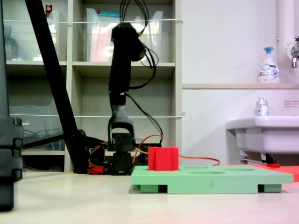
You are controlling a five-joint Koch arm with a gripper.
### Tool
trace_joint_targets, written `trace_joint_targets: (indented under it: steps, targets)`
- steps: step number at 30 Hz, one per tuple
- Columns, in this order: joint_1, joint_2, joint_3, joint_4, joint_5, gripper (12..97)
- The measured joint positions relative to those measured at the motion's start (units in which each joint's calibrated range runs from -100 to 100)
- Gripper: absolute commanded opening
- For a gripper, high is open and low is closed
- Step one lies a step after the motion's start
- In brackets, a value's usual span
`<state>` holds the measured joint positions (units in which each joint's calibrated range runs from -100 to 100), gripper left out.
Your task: Put the cross columnar block into the corresponding hole
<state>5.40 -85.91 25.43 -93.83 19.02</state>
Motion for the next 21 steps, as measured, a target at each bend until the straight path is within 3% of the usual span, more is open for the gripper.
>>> trace_joint_targets:
  steps: [3,7,13,21]
  targets:
    - [-4.1,-4.8,-20.5,3.2,-3.9,56.8]
    - [-6.6,-12.9,-61.0,23.1,-8.0,55.6]
    - [-10.8,-13.5,-88.8,37.7,-8.7,55.5]
    - [-9.7,-13.8,-115.3,77.2,-11.2,52.7]
